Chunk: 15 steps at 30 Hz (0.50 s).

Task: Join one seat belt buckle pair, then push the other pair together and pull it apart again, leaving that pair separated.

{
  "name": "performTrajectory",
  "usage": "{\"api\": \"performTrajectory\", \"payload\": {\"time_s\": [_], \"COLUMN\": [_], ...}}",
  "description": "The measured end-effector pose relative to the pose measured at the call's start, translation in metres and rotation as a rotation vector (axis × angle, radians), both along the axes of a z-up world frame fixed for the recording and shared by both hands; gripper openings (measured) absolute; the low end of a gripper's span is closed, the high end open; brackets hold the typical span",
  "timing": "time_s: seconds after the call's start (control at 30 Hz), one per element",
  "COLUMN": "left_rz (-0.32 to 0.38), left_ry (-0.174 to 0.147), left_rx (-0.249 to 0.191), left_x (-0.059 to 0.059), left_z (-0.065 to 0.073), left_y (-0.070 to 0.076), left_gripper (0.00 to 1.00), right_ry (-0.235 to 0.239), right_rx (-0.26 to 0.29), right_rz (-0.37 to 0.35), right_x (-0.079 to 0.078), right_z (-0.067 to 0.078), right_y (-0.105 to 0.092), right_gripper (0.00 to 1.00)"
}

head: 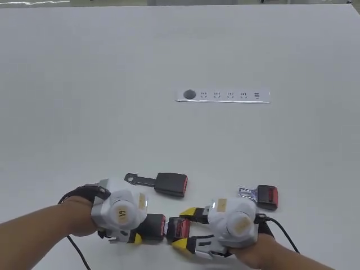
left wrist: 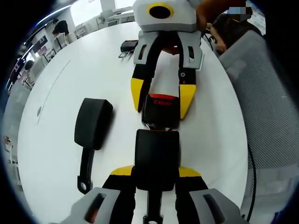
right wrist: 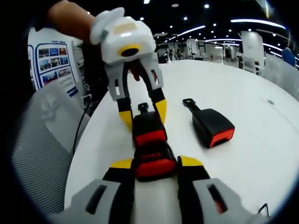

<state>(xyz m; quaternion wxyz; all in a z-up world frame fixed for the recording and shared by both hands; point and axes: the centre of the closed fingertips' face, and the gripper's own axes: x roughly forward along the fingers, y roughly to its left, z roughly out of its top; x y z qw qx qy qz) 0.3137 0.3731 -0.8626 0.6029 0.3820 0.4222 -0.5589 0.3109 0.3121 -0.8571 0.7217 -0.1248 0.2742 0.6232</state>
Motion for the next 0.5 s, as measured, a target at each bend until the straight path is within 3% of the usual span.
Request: {"api": "performTrajectory", "payload": {"time_s": [0.5], "left_rz": [-0.018], "left_ry": [-0.004], "left_rx": [-0.046], "left_x": [-0.0011], "left_z": [-0.0004], "left_y": [-0.0004], "left_gripper": [0.33], "right_ry": [-0.03], "right_rx": [-0.012], "right_rz": [0.014], "right_x": [0.0008], "right_z": [0.0005], "right_y": [0.0015], "right_gripper": [0.36]}}
